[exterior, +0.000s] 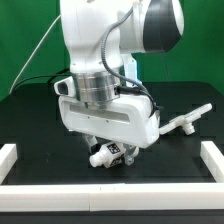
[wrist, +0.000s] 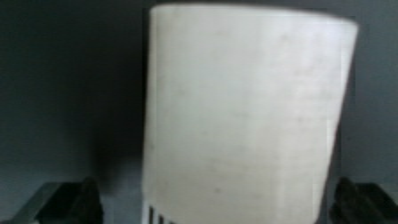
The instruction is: Assemble round table
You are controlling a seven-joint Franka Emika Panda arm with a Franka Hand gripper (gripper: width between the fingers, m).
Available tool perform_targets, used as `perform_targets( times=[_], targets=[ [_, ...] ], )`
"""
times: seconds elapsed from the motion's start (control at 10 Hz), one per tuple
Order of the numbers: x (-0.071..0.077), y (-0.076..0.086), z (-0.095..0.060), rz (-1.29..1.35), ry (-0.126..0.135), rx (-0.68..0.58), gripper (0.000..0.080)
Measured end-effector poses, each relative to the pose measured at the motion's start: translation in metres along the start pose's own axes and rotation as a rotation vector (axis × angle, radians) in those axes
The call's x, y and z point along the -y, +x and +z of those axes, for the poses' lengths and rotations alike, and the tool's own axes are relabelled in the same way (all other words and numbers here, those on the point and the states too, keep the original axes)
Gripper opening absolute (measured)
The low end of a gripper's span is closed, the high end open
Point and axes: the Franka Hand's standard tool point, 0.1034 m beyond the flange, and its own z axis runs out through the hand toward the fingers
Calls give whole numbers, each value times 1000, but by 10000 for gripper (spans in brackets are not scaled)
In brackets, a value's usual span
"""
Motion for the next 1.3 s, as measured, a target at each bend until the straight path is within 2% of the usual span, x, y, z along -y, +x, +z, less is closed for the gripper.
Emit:
perform_targets(
  times=[0.1,0.2,0.3,0.5,0.6,0.7,0.8,0.9,1.0,1.3],
  targets=[
    [0,0,0,0,0,0,559],
    [0,0,0,-1,0,0,559],
    [0,0,0,-1,0,0,400],
    [-1,1,-1,-37,0,-1,400],
    [-14,13,-12,-141,10,-11,400],
    [-34,22,-26,-175,24,-23,400],
    [-48,24,-39,-204,26,-8,400],
    [-59,34,-55,-205,35,-5,400],
    [-66,37,-57,-175,42,-10,402],
    [-65,35,-54,-178,40,-4,402]
  ],
)
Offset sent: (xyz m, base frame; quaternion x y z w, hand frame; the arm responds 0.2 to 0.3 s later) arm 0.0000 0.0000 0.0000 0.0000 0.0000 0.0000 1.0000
